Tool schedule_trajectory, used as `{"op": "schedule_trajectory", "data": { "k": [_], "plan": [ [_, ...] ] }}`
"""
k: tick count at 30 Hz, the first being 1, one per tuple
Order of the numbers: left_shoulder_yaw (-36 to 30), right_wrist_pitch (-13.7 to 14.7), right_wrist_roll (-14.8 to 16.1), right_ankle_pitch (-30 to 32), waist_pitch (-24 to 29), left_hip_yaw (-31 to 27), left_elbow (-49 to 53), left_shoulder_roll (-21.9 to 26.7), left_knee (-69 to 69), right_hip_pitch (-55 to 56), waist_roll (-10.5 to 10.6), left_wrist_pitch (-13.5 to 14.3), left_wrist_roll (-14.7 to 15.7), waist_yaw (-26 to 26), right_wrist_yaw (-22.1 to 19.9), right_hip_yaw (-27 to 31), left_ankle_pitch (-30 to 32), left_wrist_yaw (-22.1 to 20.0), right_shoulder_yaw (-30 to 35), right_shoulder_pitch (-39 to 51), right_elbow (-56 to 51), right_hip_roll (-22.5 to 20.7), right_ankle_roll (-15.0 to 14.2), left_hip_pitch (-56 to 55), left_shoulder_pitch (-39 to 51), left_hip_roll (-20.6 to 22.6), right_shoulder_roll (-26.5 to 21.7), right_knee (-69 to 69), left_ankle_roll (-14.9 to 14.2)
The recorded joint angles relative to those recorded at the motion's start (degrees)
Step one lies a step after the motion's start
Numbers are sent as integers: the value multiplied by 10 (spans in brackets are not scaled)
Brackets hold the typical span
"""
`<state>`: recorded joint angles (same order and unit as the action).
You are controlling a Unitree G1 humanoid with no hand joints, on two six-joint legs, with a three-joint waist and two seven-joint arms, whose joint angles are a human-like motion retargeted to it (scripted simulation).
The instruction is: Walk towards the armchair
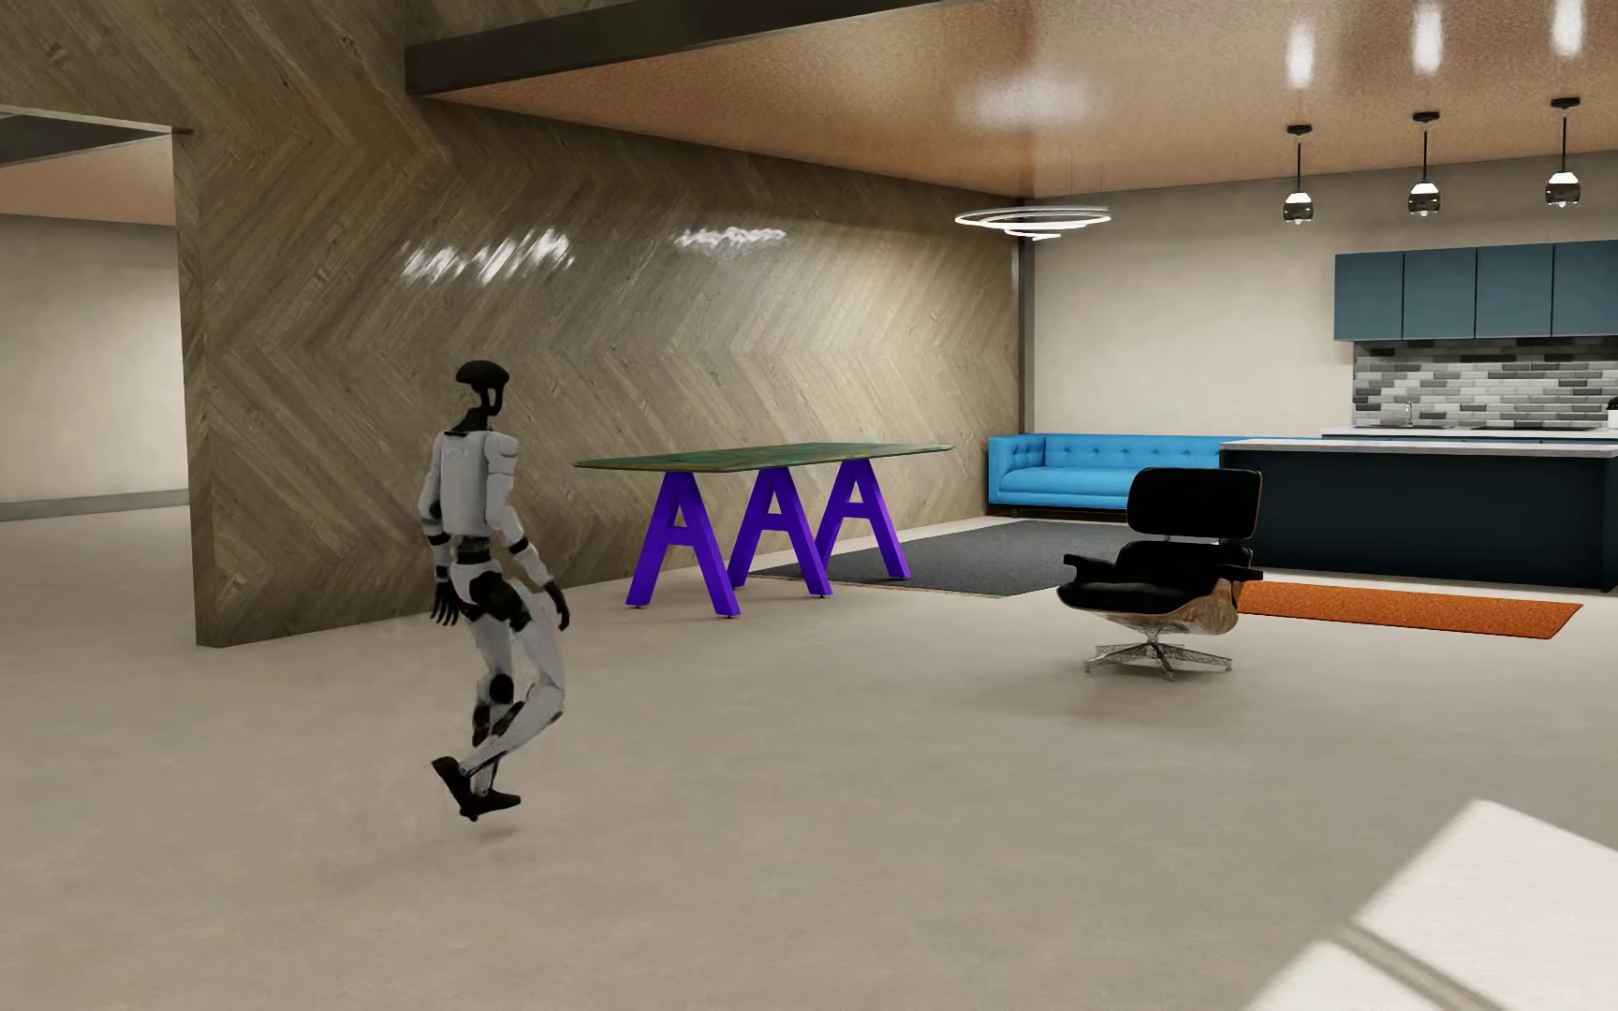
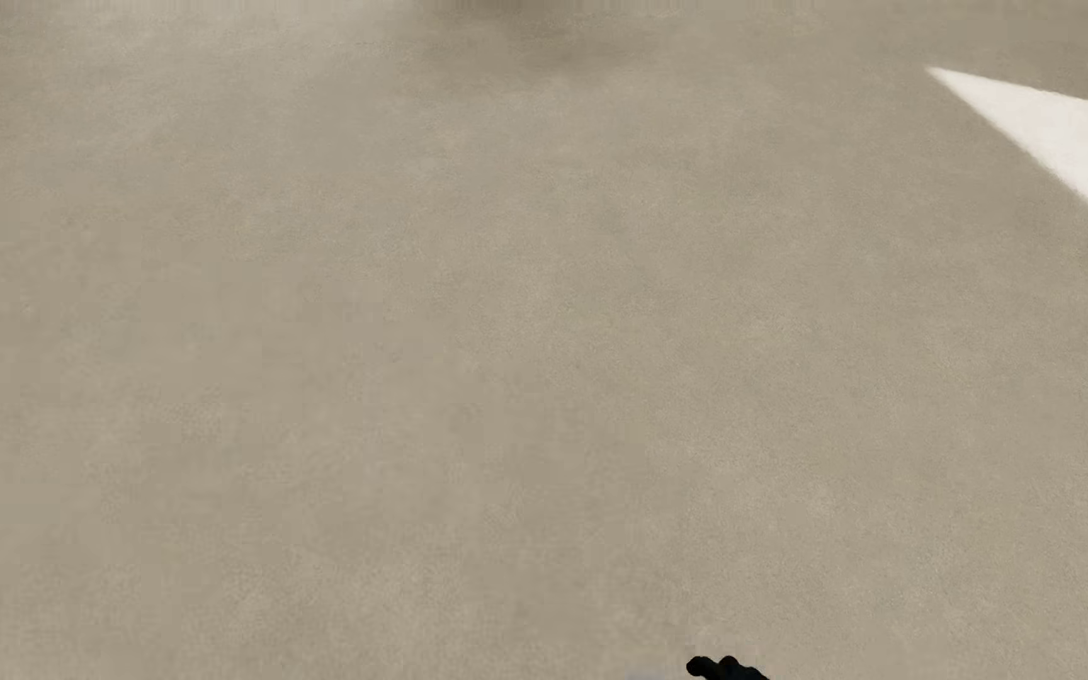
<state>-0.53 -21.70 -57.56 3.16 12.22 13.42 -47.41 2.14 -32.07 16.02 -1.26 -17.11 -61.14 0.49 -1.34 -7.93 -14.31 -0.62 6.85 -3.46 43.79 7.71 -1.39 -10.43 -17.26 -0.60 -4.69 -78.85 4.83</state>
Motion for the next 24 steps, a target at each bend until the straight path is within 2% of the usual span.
{"op": "schedule_trajectory", "data": {
  "k": [1, 2, 4, 5, 6, 7, 8, 9, 10, 11, 12, 13, 14, 16, 17, 18, 19, 20, 21, 22, 24],
  "plan": [
    [-5, -9, 2, 1, -2, -4, 1, 0, 26, 41, -1, 20, 1, -8, 7, -17, -13, -10, -17, -29, 23, 25, -1, 40, 24, 6, -1, 31, -5],
    [1, -3, 1, 2, -3, -11, 11, 1, 48, 75, -1, 53, 23, -18, 21, -38, -27, -5, -27, -65, 34, 42, 12, 76, 47, 10, -9, 88, -10],
    [-12, 30, -17, -5, -5, -26, 46, 17, 85, 114, -2, 117, 55, -36, 62, -78, -57, -4, -31, -131, 35, 50, 14, 141, 102, 16, -28, 279, -23],
    [-27, 47, -27, 3, -5, -33, 68, 30, 100, 113, -3, 126, 56, -43, 77, -88, -73, -21, -36, -160, 35, 34, 14, 173, 130, 16, -34, 420, -30],
    [-40, 59, -40, 16, -5, -38, 91, 42, 122, 99, -3, 125, 58, -50, 93, -72, -80, -38, -40, -184, 37, 2, 5, 207, 154, 13, -37, 590, -35],
    [-47, 61, -56, 8, -4, -41, 109, 48, 139, 96, -2, 115, 64, -55, 107, -31, -84, -48, -47, -202, 42, -27, 2, 242, 175, 9, -38, 701, -43],
    [-37, 65, -80, 2, -3, -35, 125, 49, 138, 102, -2, 98, 82, -57, 120, -22, -86, -59, -49, -211, 48, -47, -50, 272, 187, 5, -41, 731, -48],
    [-13, 69, -114, 32, -2, -19, 141, 48, 120, 104, -1, 80, 108, -56, 140, -33, -78, -71, -41, -208, 58, -64, -67, 302, 186, 0, -48, 700, -50],
    [12, 74, -142, 58, 0, -5, 154, 43, 94, 116, 2, 67, 135, -59, 152, -21, -52, -84, -38, -201, 60, -84, 1, 323, 178, -12, -48, 633, -52],
    [27, 77, -158, 89, 1, 0, 157, 38, 46, 107, 7, 57, 160, -62, 147, -30, 5, -90, -48, -195, 52, -92, 61, 331, 170, -25, -41, 586, -39],
    [30, 78, -160, 54, 3, 1, 148, 36, -47, 106, 15, 47, 177, -65, 129, -42, 68, -85, -67, -192, 39, -94, 87, 310, 165, -49, -23, 526, -38],
    [18, 77, -147, 2, 7, 5, 132, 39, -172, 95, 25, 38, 176, -66, 95, -50, 129, -67, -93, -185, 28, -97, 89, 268, 162, -87, 0, 479, -46],
    [-5, 62, -139, -39, 10, -11, 118, 44, -289, 69, 36, 29, 157, -62, 46, -57, 192, -35, -112, -169, 23, -104, 85, 208, 159, -120, 24, 461, -53],
    [-50, 38, -152, -86, 12, -47, 114, 49, -428, -4, 54, 32, 85, -46, -51, -57, 128, 23, -103, -107, 30, -119, 77, 77, 135, -134, 53, 483, -11],
    [-47, 42, -150, -100, 10, -43, 125, 47, -447, -42, 58, 39, 64, -36, -73, -49, 126, 33, -100, -67, 34, -128, 73, 18, 107, -146, 66, 506, -23],
    [-29, 57, -136, -112, 8, -35, 139, 34, -435, -81, 60, 41, 62, -25, -75, -38, 128, 35, -94, -25, 31, -135, 69, -34, 76, -153, 74, 531, -26],
    [-3, 89, -115, -125, 5, -24, 155, 17, -397, -116, 60, 40, 78, -15, -65, -26, 122, 32, -88, 19, 25, -141, 64, -80, 45, -154, 75, 553, -16],
    [23, 119, -92, -138, 2, -11, 169, 3, -332, -150, 60, 40, 104, -6, -47, -15, 115, 29, -77, 63, 16, -145, 59, -117, 13, -153, 75, 574, -18],
    [45, 148, -75, -154, 0, 5, 168, -6, -239, -184, 60, 37, 129, 3, -28, -5, 112, 26, -58, 106, -3, -149, 55, -142, -7, -149, 66, 594, -11],
    [57, 169, -68, -172, -3, 21, 159, -10, -116, -216, 61, 32, 143, 9, -16, 4, 124, 22, -33, 146, -26, -151, 49, -154, -24, -140, 53, 612, -17],
    [51, 189, -69, -205, -7, 17, 123, -7, 175, -273, 61, 11, 130, 16, -15, 22, 147, 41, 21, 210, -73, -151, 39, -147, -50, -95, 24, 637, -52]
  ]
}}
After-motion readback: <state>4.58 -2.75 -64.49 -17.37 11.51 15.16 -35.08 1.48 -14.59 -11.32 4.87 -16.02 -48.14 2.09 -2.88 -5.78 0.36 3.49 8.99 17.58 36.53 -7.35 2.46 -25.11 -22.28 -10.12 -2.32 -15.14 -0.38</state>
